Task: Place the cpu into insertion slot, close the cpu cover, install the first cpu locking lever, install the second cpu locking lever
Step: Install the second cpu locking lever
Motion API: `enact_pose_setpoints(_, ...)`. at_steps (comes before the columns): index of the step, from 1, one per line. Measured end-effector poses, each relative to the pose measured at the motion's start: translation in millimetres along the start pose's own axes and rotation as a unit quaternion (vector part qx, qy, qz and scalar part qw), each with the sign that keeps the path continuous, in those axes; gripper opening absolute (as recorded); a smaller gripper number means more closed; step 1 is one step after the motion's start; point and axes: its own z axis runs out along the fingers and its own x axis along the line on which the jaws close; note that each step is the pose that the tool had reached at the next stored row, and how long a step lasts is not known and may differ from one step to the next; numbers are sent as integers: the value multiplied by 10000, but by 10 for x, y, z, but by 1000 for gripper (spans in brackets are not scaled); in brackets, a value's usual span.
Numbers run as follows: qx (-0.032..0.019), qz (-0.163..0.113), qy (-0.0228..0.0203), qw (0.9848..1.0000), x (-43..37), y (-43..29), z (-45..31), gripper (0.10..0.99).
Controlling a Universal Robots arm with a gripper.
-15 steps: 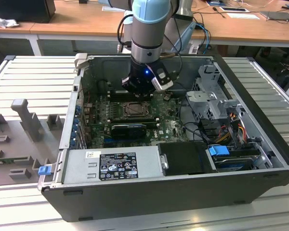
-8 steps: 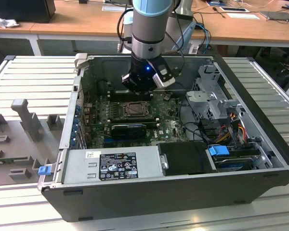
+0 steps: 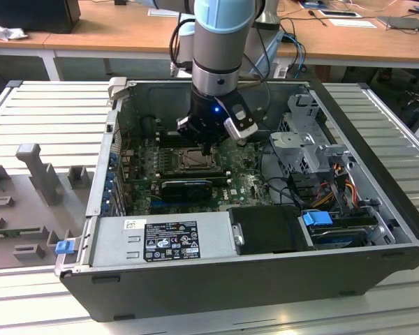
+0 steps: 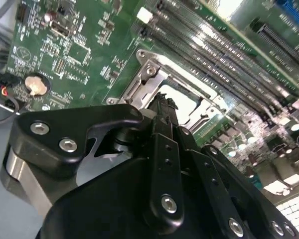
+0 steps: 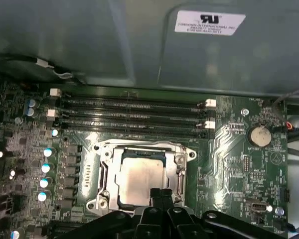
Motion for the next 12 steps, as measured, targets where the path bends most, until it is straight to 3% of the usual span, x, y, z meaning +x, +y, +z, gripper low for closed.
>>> enact_pose_setpoints(4, 0, 0, 0, 10000, 2, -10, -23, 106)
enact_pose_setpoints(6, 0, -1, 0, 10000, 1, -13, -68, 106)
enact_pose_setpoints(10, -32, 0, 2, 10000, 13, -178, -93, 106)
enact_pose_setpoints(11, -121, 6, 42, 9999, 15, -212, -96, 106)
enact_pose_setpoints(12, -278, 8, 61, 9996, 17, -232, -91, 106)
